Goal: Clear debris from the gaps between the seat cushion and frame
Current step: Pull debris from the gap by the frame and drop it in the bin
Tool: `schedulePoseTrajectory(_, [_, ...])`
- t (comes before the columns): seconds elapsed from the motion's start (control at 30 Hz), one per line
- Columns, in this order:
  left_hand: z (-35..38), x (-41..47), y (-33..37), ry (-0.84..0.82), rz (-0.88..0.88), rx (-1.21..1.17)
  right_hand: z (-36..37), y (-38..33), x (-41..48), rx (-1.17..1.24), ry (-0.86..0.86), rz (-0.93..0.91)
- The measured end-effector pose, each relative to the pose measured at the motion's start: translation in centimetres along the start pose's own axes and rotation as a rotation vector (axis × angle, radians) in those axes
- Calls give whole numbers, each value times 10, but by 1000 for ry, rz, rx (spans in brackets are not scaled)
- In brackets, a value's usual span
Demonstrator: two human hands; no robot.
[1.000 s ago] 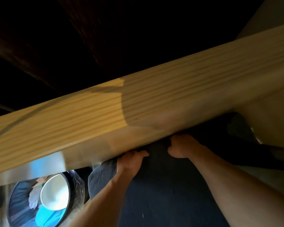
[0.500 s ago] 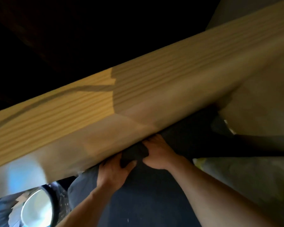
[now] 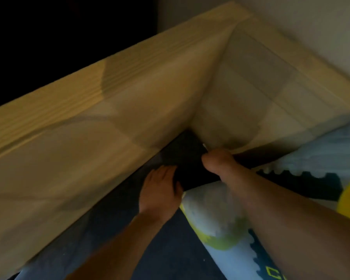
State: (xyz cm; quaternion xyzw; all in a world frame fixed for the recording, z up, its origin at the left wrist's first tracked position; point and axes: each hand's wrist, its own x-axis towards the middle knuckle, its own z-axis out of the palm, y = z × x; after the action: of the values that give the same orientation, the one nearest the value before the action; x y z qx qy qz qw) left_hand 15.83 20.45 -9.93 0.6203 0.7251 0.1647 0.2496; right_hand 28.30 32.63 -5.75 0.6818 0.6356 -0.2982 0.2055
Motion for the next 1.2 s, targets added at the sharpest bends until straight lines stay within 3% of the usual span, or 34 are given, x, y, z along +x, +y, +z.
schedulePoseTrajectory(0.2, [32, 87, 45, -291, 228, 243, 11, 12, 17, 134, -41, 115])
schedulePoseTrajectory(0.27, [42, 104, 49, -369, 242, 301, 13, 12, 22, 101, -74, 140])
schedulePoseTrajectory(0.33, [51, 119, 53, -433, 228, 342, 16, 20, 33, 227, -58, 174])
schedulePoseTrajectory(0.47, [68, 133, 57, -418, 212, 545, 25, 25, 52, 258, -71, 231])
schedulePoseTrajectory(0.57, [72, 140, 57, -386, 244, 624, 32, 29, 63, 411, -72, 199])
schedulePoseTrajectory(0.73, [85, 146, 73, -512, 211, 845, 32, 40, 75, 433, -109, 149])
schedulePoseTrajectory(0.9, [85, 158, 68, -481, 143, 659, 42, 48, 74, 720, -25, 98])
schedulePoseTrajectory(1.2, [80, 168, 51, -501, 95, 455, 53, 49, 77, 793, 28, -13])
